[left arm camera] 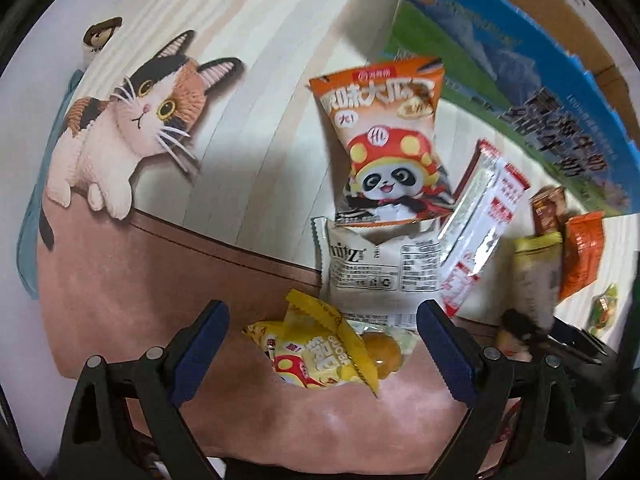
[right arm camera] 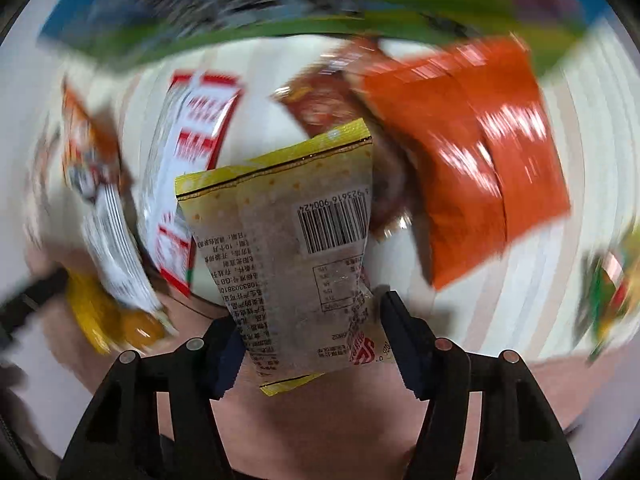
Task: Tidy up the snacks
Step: 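Grasp the yellow GUOBA chip bag with left tool while right grasps clear bread bag, then carry both bags into the box and open both tools to drop them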
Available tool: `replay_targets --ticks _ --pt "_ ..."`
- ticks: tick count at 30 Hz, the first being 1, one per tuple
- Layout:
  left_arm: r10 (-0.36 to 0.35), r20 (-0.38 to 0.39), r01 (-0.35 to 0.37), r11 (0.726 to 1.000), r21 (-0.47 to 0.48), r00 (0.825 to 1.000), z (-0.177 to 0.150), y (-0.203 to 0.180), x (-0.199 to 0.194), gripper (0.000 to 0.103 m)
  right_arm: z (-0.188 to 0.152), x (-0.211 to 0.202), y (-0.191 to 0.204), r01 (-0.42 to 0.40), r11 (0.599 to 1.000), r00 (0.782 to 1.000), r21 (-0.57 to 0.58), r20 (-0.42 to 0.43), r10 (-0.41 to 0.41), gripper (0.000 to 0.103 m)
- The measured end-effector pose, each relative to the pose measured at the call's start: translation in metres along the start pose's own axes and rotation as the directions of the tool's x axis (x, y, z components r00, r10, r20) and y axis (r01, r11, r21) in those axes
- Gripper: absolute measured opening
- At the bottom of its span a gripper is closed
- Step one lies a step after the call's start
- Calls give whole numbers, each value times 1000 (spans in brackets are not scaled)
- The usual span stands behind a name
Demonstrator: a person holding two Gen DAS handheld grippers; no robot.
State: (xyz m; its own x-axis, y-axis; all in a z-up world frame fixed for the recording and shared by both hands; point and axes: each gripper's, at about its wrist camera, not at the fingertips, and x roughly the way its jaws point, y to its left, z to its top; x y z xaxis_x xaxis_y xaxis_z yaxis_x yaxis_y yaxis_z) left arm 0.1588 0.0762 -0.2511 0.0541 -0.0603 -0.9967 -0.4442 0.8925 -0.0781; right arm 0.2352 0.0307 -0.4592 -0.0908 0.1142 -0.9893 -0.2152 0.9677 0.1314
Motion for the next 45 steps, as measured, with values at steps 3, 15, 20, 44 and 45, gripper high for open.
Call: replay_targets --ticks 3,15,20,44,45 --pt "-38 1 38 999 18 999 -7 3 0 96 -5 2 -10 -70 996 997 49 -29 71 75" --pt "-44 11 39 959 279 999 -67 -5 32 96 -34 23 2 -4 999 1000 -51 -25 3 82" --pt "-59 -3 59 987 149 998 -51 5 54 84 -37 16 -1 12 1000 999 5 34 -12 70" --pt "-124 45 113 975 189 991 -74 2 57 64 -34 47 51 91 996 995 1 46 -91 65" --pt "-105 44 95 976 195 993 -65 -4 52 60 -36 46 52 89 996 995 -1 53 -89 63"
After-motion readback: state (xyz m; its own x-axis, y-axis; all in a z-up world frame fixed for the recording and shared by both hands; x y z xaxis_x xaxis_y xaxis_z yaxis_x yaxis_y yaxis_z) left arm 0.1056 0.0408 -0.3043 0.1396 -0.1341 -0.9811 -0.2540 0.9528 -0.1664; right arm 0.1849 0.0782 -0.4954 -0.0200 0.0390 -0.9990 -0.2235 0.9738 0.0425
